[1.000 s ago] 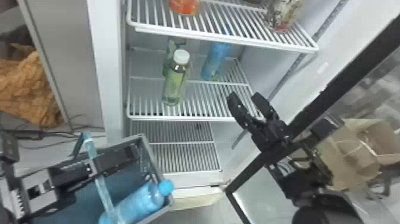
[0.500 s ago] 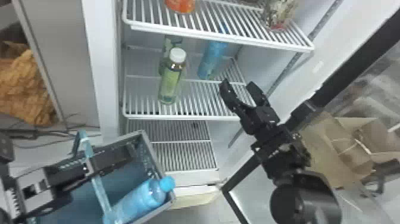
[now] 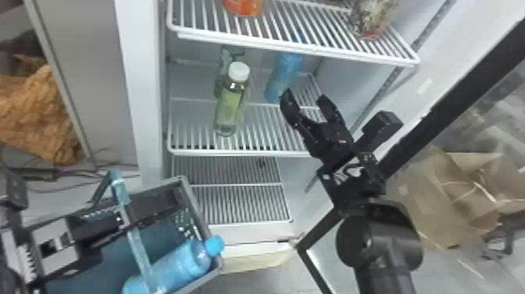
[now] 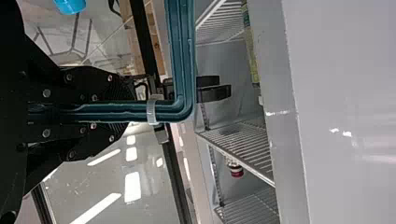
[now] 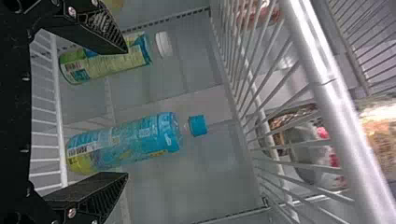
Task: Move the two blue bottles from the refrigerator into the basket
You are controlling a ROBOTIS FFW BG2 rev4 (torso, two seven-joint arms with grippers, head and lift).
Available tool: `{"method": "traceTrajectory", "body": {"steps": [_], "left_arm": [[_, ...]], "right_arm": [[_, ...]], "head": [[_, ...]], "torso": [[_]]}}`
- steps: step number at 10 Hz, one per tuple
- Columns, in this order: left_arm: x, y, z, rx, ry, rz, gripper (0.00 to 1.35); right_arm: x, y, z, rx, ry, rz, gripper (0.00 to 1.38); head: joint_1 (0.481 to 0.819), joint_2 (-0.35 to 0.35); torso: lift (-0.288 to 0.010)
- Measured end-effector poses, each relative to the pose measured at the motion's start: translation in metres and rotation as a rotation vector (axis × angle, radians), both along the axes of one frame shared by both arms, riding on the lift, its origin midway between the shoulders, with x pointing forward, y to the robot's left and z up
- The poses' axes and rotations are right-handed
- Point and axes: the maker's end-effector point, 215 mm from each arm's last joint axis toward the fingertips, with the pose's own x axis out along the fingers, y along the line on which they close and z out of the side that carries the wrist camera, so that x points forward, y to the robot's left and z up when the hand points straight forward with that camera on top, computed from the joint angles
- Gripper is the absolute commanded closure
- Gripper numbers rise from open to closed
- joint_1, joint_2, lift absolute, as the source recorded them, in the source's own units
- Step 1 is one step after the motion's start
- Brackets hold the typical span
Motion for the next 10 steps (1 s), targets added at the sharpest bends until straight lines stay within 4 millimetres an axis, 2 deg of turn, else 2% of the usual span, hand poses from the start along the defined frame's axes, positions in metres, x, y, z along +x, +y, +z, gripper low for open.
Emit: {"method": "traceTrajectory", "body": {"steps": [3, 6, 10], "left_arm": [[0.0, 0.0, 0.0, 0.001, 0.0, -0.001, 1.19], [0.0, 0.0, -0.001, 0.003, 0.002, -0.002, 1.19], [-0.001, 0.0, -0.001, 0.003, 0.003, -0.003, 1.19]], "right_arm": [[0.03, -0.008, -0.012, -0.006, 0.024, -0.037, 0.13], [0.059, -0.003, -0.027, -0.007, 0.061, -0.046, 0.13], [0.083, -0.007, -0.025, -0.047, 0.072, -0.078, 0.13]], "head": [[0.695, -0.286], [0.695, -0.274], [0.695, -0.267]], "torso": [[-0.216], [-0.216], [-0.216]]}}
